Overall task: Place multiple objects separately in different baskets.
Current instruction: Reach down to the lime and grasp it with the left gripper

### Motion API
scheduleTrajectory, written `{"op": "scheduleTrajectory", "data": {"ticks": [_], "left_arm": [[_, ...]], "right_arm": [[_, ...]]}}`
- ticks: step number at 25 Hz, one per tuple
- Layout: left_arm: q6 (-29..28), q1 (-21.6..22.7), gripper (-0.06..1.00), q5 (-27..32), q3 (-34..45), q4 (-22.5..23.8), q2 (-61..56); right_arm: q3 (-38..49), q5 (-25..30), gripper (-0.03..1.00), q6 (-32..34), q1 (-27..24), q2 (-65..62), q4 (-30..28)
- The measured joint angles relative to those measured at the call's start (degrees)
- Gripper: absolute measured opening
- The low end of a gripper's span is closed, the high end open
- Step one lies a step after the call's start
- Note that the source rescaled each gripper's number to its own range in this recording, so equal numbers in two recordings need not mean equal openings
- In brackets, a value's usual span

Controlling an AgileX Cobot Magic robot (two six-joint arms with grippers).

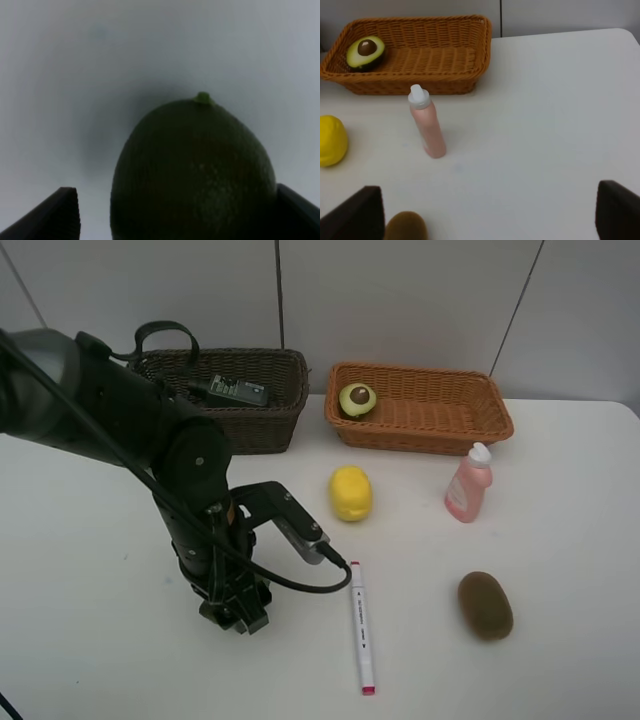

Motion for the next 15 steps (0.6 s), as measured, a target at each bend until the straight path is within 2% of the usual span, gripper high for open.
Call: {"op": "scheduleTrajectory", "data": {"ticks": [6, 10, 15], "left_arm": [[0.71, 0.00, 0.90, 5.09, -1.74, 0.00, 0.00], [2.41, 0.00, 0.90, 5.69, -3.48, 0.00, 0.30], [2.62, 0.00, 0.90, 10.53, -8.00, -0.07, 5.27]], "right_arm": [[0.00, 0.00, 1.00, 0.00, 0.00, 0.00, 0.00], [0.00, 0.00, 1.00, 0.00, 0.00, 0.00, 0.00], [0.00, 0.00, 1.00, 0.00, 0.00, 0.00, 0.00]]}}
